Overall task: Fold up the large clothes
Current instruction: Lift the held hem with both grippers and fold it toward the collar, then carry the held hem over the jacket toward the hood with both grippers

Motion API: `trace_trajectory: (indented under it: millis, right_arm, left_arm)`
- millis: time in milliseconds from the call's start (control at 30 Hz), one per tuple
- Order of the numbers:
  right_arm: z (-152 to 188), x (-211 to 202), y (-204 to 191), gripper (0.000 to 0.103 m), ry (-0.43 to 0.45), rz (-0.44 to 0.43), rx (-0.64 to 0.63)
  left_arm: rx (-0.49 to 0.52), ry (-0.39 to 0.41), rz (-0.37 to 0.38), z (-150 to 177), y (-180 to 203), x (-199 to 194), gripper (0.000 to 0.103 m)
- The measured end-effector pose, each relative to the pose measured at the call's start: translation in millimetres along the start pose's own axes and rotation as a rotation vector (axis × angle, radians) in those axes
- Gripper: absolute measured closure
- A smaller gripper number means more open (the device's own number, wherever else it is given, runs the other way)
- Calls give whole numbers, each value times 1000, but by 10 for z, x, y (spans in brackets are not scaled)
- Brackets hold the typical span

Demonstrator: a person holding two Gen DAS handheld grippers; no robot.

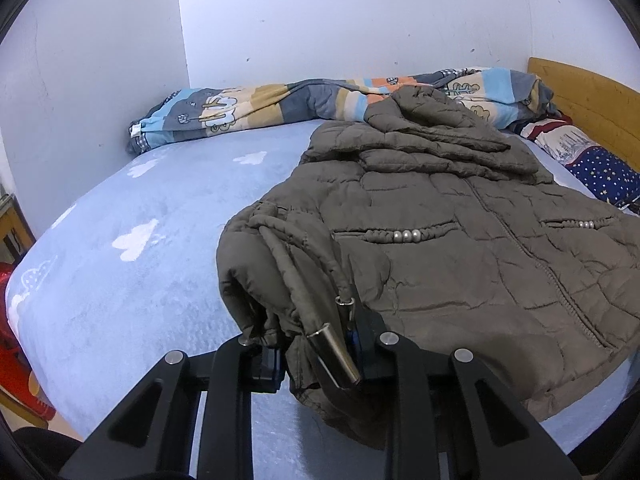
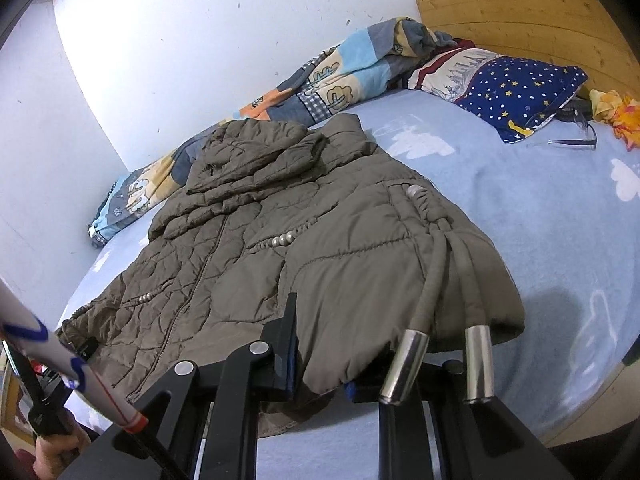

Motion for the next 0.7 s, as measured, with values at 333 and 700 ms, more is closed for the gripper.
trace_trajectory:
  millis: [333, 700]
  right_arm:
    - [-222, -81, -45, 85, 13, -54, 21]
    - [-588, -188, -190, 85, 43, -111, 9]
  left_arm:
    - [-7, 19, 25, -253, -11, -89, 79]
    - [-14, 38, 39, -554, -5, -112, 79]
Point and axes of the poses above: each gripper's, at about its wrist camera, not at the fingertips, and x roughly the way its jaws point, y to its right, z to its underside, the point moved 10 cm from there along x, roughly the way its jaws point, and after that the axes turned 11 degrees about z, right-handed, at the moved point
